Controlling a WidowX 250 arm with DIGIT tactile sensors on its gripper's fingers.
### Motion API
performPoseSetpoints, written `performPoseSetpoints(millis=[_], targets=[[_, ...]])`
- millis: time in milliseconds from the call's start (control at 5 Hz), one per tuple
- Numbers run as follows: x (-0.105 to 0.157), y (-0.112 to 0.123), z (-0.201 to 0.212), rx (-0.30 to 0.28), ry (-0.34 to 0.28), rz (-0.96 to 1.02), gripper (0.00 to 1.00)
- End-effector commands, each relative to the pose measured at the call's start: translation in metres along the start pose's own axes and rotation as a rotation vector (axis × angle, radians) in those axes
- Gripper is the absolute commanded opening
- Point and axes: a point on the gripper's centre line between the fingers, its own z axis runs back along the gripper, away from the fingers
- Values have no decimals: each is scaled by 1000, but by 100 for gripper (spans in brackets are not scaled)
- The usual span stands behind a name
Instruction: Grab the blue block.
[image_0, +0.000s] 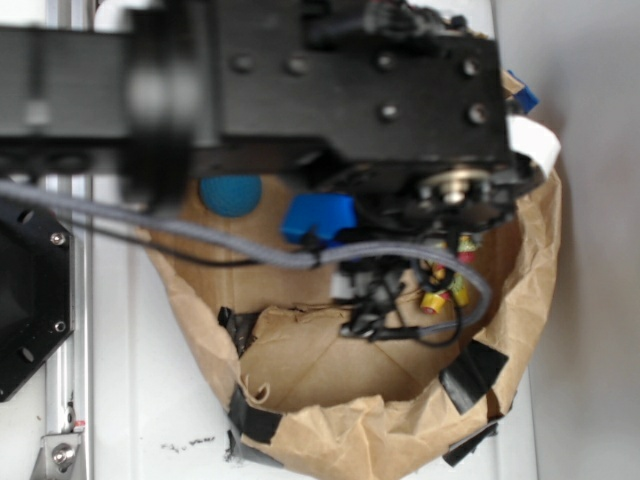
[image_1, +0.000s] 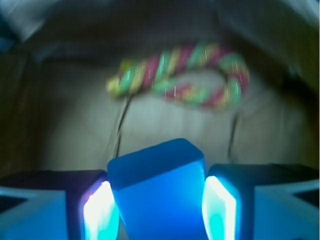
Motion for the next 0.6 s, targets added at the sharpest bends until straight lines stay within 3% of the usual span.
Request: performPoseSetpoints(millis=[0, 400], targets=[[-2, -9, 45, 21, -50, 182, 0], [2, -11, 46, 56, -53, 217, 0]])
